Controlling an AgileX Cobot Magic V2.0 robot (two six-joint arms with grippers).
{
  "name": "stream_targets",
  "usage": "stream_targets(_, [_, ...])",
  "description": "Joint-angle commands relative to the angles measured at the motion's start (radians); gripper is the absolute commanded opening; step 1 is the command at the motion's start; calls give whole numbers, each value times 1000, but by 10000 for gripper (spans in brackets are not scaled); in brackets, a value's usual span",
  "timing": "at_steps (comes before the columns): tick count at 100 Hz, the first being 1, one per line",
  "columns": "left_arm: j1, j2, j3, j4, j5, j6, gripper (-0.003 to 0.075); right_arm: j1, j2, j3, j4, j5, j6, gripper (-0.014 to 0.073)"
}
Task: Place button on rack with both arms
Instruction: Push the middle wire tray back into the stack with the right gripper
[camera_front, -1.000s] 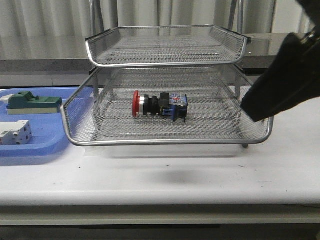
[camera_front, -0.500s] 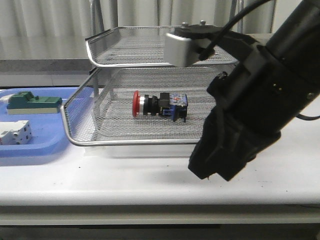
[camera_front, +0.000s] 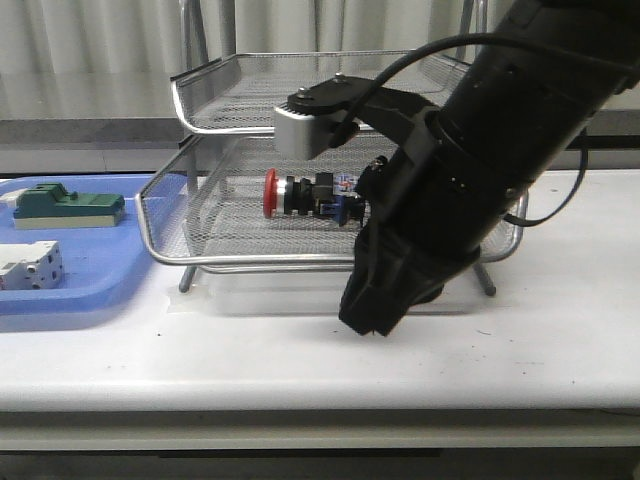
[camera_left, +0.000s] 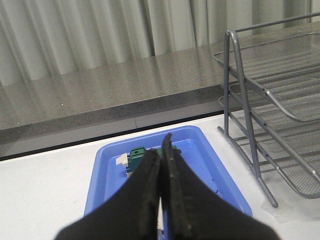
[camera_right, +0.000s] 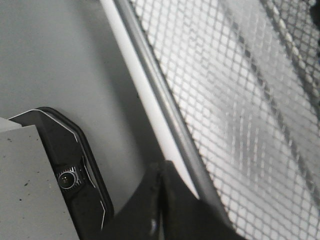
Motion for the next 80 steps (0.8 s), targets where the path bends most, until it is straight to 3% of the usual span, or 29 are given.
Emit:
stream_targets(1, [3,7,-29,-11,-86,-6,-20,-36,-8,-69,-22,-72,-11,-68])
stream_targets(26, [3,7,-29,-11,-86,-6,-20,-121,47,-179,-33,-71,-11,-68])
stream_targets(52, [3,7,-29,-11,-86,-6,-20,-131,39,-201,-24,-6,-3,-68])
stream_targets(80, [3,7,-29,-11,-86,-6,-20,-136,-63,-200,-69,172,231,-60])
